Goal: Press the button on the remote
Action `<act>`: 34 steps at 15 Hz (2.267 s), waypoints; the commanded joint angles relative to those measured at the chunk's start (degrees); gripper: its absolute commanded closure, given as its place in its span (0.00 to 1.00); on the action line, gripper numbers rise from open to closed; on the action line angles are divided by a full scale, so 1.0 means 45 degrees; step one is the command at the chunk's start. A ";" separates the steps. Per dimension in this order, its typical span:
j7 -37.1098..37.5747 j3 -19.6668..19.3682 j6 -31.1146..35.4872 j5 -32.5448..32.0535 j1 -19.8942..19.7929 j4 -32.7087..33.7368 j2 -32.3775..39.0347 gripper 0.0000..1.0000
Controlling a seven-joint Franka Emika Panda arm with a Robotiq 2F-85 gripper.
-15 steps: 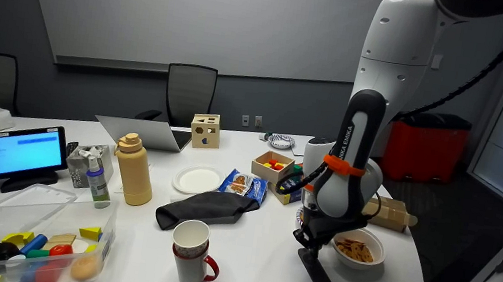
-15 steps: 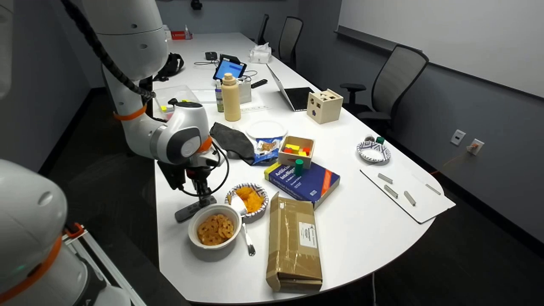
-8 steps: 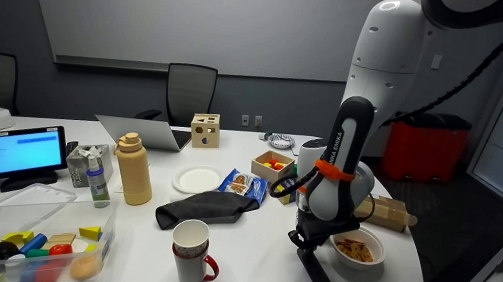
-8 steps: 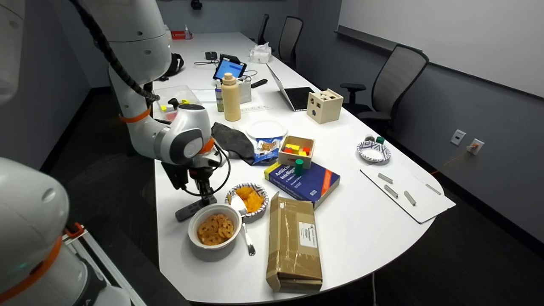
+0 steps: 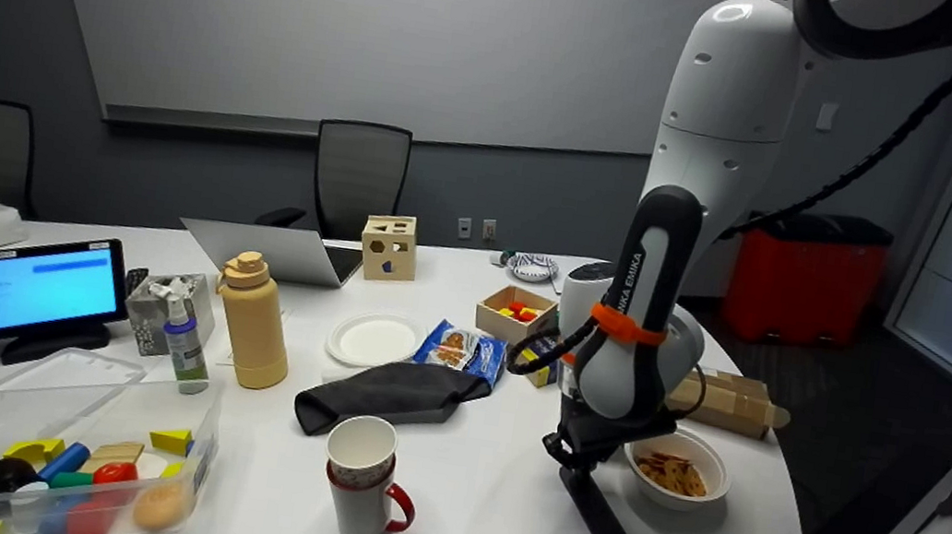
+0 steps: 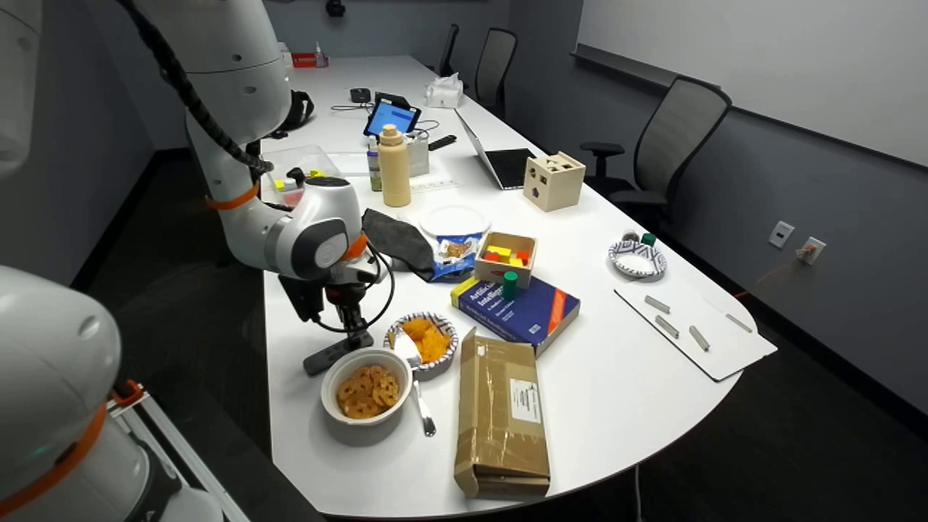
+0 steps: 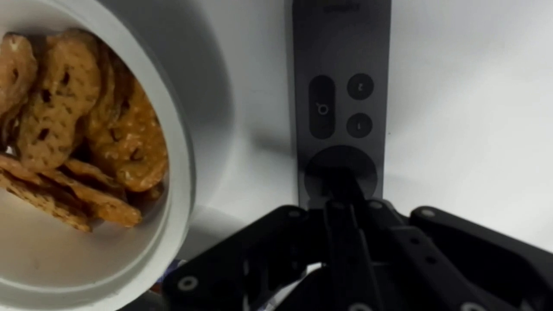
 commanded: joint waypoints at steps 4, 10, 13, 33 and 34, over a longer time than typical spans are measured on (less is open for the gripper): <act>0.0232 -0.0516 0.0542 0.0278 0.0130 0.0313 0.1344 1.00; 0.0132 -0.0029 -0.0008 0.0754 -0.0420 0.0391 0.0802 1.00; 0.0194 -0.0104 -0.0929 0.0750 -0.0427 0.0299 -0.0022 1.00; 0.1667 0.1010 -0.3130 -0.0026 -0.0662 0.0179 -0.3717 0.01; 0.1715 0.1055 -0.3123 -0.0089 -0.0689 0.0174 -0.3729 0.00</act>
